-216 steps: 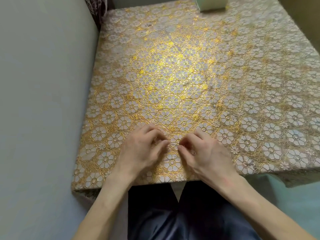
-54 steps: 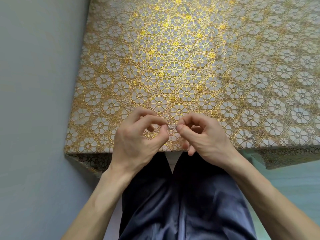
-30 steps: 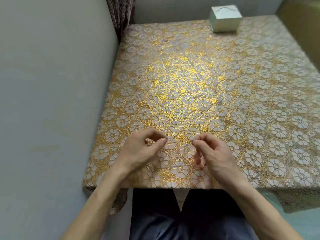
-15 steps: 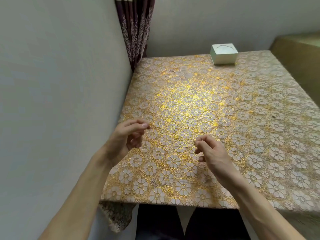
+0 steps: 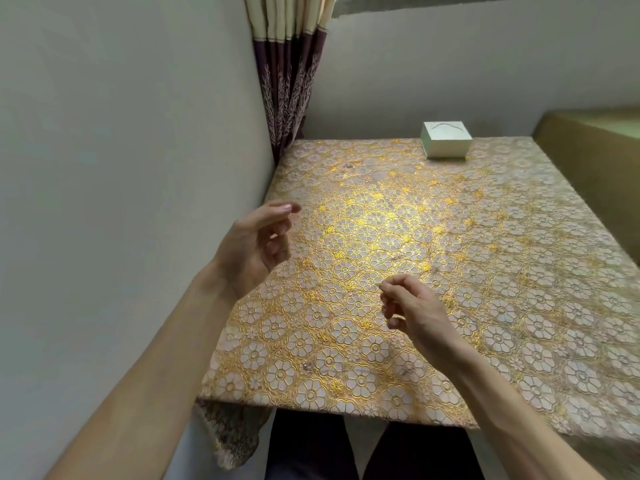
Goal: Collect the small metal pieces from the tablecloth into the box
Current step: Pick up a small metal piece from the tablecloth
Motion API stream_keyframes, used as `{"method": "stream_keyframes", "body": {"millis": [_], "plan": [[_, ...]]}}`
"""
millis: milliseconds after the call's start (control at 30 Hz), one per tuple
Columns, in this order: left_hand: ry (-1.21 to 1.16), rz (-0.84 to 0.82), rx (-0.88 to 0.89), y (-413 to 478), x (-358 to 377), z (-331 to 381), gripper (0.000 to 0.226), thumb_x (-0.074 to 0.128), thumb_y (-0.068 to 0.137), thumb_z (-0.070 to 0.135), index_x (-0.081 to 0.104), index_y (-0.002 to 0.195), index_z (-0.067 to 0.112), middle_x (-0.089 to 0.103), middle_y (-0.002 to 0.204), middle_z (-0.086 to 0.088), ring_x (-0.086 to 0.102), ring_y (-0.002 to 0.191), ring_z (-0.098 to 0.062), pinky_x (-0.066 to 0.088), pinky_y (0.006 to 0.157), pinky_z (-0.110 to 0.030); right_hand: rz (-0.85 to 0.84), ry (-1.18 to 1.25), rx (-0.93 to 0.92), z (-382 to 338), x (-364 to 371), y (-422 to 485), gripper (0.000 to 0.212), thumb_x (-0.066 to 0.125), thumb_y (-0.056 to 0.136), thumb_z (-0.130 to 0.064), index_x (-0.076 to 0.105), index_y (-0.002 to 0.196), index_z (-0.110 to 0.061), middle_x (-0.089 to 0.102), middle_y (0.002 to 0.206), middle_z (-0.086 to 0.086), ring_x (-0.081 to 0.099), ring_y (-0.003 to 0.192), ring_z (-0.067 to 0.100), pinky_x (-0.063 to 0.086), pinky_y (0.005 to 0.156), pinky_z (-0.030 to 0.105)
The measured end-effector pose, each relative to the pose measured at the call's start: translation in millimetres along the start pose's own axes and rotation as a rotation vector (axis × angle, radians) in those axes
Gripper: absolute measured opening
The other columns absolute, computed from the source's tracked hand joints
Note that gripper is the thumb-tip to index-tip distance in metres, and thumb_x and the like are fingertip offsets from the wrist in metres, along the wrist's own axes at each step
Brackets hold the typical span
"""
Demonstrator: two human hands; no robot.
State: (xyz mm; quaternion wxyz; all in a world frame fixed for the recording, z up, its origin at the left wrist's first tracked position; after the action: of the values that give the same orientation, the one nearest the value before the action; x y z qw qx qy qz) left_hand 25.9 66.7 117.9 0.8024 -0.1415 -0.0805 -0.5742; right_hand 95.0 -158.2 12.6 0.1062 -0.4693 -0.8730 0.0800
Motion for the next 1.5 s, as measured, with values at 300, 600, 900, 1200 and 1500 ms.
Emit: {"method": "stream_keyframes", "body": {"millis": [300, 600, 900, 1200, 1500], "plan": [[-0.06, 0.183, 0.071, 15.4, -11.6, 27.9, 0.015, 0.057, 0.096, 0.024, 0.07, 0.087, 0.024, 0.039, 0.063, 0.009, 0.026, 0.054, -0.008, 0.023, 0.048, -0.021, -0.135, -0.28, -0.007, -4.7, -5.8, -13.8, 0.014, 0.064, 0.095, -0.026, 0.067, 0.085, -0.016, 0.068, 0.089, 0.0, 0.061, 0.08, 0.006, 0.044, 0.072, 0.018], [-0.187, 0.305, 0.139, 14.9, -53.6, 43.2, 0.004, 0.06, 0.095, 0.029, 0.063, 0.092, 0.029, 0.038, 0.062, 0.009, 0.026, 0.05, -0.008, 0.02, 0.049, -0.022, -0.138, -0.277, -0.004, 0.8, -27.5, -20.7, 0.036, 0.054, 0.102, -0.029, 0.064, 0.1, 0.006, 0.078, 0.096, 0.005, 0.071, 0.095, 0.006, 0.042, 0.091, 0.027], [-0.222, 0.38, 0.136, 2.6, -69.8, 20.7, 0.002, 0.061, 0.095, 0.032, 0.062, 0.093, 0.032, 0.04, 0.061, 0.011, 0.026, 0.048, -0.007, 0.022, 0.048, -0.02, -0.024, -0.058, 0.042, -11.0, -73.7, -32.0, 0.02, 0.048, 0.102, -0.018, 0.059, 0.087, -0.008, 0.051, 0.068, -0.002, 0.04, 0.05, 0.006, 0.033, 0.045, 0.017], [-0.043, 0.382, 0.155, -46.3, -44.9, -24.3, 0.016, 0.055, 0.1, 0.026, 0.069, 0.09, 0.027, 0.044, 0.064, 0.01, 0.032, 0.051, -0.007, 0.03, 0.047, -0.019, -0.079, -0.334, -0.102, -68.8, -46.8, 5.8, 0.019, 0.052, 0.103, -0.029, 0.068, 0.101, -0.019, 0.048, 0.077, -0.004, 0.036, 0.05, 0.001, 0.027, 0.045, 0.016], [0.023, 0.337, 0.139, -72.8, -29.5, -52.6, 0.023, 0.055, 0.098, 0.018, 0.076, 0.09, 0.024, 0.045, 0.067, 0.001, 0.034, 0.058, -0.012, 0.031, 0.052, -0.025, -0.07, -0.494, -0.296, -130.1, 3.5, 65.5, 0.021, 0.058, 0.1, -0.041, 0.072, 0.105, -0.026, 0.063, 0.097, -0.004, 0.049, 0.07, 0.002, 0.037, 0.052, 0.01]]}}
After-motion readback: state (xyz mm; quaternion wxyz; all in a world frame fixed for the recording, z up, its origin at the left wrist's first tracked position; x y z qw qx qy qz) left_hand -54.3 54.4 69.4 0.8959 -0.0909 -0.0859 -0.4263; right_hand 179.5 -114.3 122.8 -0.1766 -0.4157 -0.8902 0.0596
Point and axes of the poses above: each hand's wrist, its own y-axis towards the middle knuckle, its own x-axis out of the palm, z = x × y, the point moved 5 cm from there along y, towards the middle knuckle
